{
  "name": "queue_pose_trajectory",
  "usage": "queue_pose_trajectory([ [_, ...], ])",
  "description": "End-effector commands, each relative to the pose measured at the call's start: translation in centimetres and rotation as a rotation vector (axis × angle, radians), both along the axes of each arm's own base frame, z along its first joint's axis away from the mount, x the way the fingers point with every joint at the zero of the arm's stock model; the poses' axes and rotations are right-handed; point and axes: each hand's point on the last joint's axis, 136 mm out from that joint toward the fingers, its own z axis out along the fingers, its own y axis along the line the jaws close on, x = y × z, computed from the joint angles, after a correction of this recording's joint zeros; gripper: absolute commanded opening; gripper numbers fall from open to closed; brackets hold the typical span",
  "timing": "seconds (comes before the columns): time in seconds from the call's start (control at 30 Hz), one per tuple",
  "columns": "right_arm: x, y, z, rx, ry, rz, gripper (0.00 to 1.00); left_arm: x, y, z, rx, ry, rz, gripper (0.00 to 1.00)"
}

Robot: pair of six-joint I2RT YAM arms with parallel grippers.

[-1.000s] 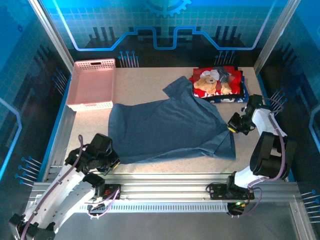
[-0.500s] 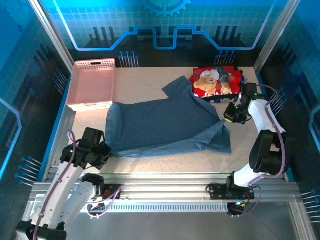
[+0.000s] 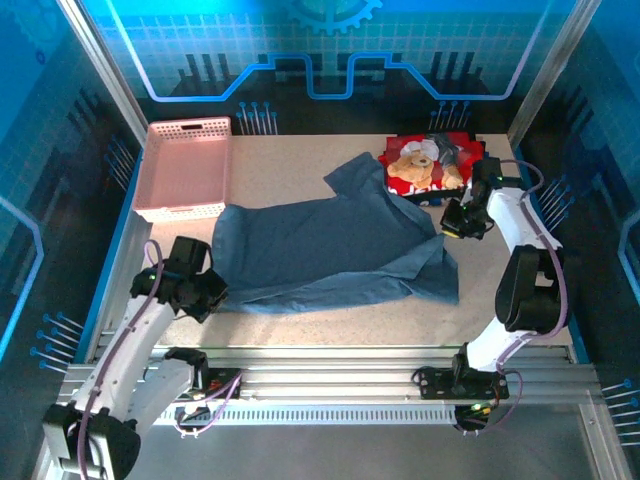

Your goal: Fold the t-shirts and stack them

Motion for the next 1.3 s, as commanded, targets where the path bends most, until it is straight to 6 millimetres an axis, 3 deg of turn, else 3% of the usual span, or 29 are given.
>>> queue_pose_trajectory([
  [0.0, 0.7, 0.0, 0.2, -0.032, -0.001, 0.021, 0.0, 1.7, 0.0, 0.9, -0.003, -0.047, -0.04, 0.05],
  [0.43, 2.6, -0.1, -0.3, -0.073, -0.005, 0.031, 0.0, 5.5, 1.3, -0.9, 0.035, -0.007, -0.066, 0.05],
  [0.6, 3.0, 0.3, -0.9, -0.08, 0.008, 0.045, 0.0, 5.9, 1.8, -2.3, 0.041, 0.015, -0.05, 0.05],
  [1.13, 5.6, 2.0, -2.1, -0.117, 0.029, 0.112, 0.0, 10.0, 1.9, -4.1, 0.047, 0.026, -0.092, 0.05],
  [1.23, 6.3, 2.0, -2.5, -0.125, 0.041, 0.116, 0.0, 10.3, 2.2, -4.5, 0.067, 0.04, -0.088, 0.09],
  [1.27, 6.6, 2.0, -2.6, -0.127, 0.043, 0.114, 0.01, 10.3, 2.4, -4.5, 0.077, 0.044, -0.081, 0.15],
])
